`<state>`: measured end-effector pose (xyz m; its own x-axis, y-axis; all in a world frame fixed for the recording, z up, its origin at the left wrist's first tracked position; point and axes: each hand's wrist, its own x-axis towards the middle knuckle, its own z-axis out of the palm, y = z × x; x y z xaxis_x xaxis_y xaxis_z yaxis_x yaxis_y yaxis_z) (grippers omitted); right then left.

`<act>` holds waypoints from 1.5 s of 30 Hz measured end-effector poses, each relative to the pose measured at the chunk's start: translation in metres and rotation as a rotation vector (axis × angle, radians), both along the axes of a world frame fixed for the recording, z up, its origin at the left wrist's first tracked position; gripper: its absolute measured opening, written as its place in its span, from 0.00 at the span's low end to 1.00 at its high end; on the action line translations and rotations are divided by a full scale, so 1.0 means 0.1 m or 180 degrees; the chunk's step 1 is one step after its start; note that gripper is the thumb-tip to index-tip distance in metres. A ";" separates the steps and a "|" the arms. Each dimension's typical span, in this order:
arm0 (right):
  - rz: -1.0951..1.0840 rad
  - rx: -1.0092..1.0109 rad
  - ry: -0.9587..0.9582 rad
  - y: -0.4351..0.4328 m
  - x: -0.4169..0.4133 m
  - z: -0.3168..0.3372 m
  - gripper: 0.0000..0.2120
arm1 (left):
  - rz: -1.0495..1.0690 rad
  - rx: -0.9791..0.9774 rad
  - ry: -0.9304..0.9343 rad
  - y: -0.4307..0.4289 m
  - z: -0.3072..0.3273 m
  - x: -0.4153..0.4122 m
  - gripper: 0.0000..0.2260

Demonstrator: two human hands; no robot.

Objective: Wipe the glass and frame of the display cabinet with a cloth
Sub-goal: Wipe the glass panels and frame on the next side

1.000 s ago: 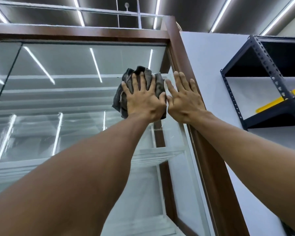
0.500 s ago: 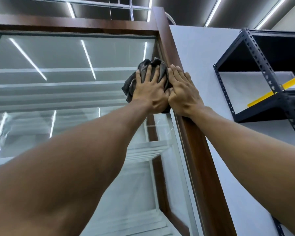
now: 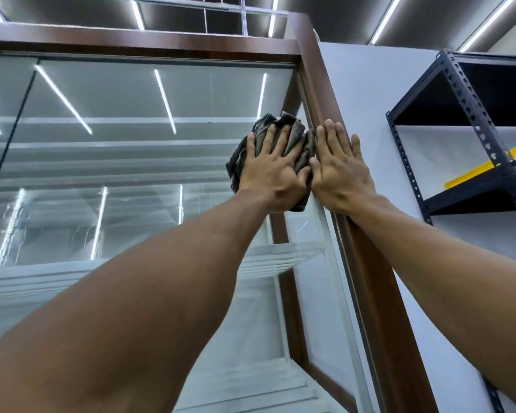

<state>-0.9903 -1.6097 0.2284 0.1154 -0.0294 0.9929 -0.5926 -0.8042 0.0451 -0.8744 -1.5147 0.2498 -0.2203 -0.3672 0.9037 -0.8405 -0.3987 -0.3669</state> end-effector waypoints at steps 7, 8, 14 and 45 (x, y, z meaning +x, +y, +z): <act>-0.0326 -0.0140 0.0212 0.00 0.03 -0.04 0.34 | 0.0010 -0.0184 0.0224 0.23 -0.13 0.20 0.31; -0.0382 -0.0097 0.0229 0.01 0.03 -0.04 0.34 | 0.0026 -0.0179 0.0253 0.27 -0.15 0.24 0.31; -0.0146 0.0057 0.0309 0.31 0.33 -0.12 0.30 | 0.0029 -0.0174 0.0315 0.46 -0.24 0.38 0.30; 0.0360 -0.0376 0.0603 2.14 2.35 -0.36 0.32 | 0.0296 -0.0821 0.0820 2.35 -0.54 2.32 0.32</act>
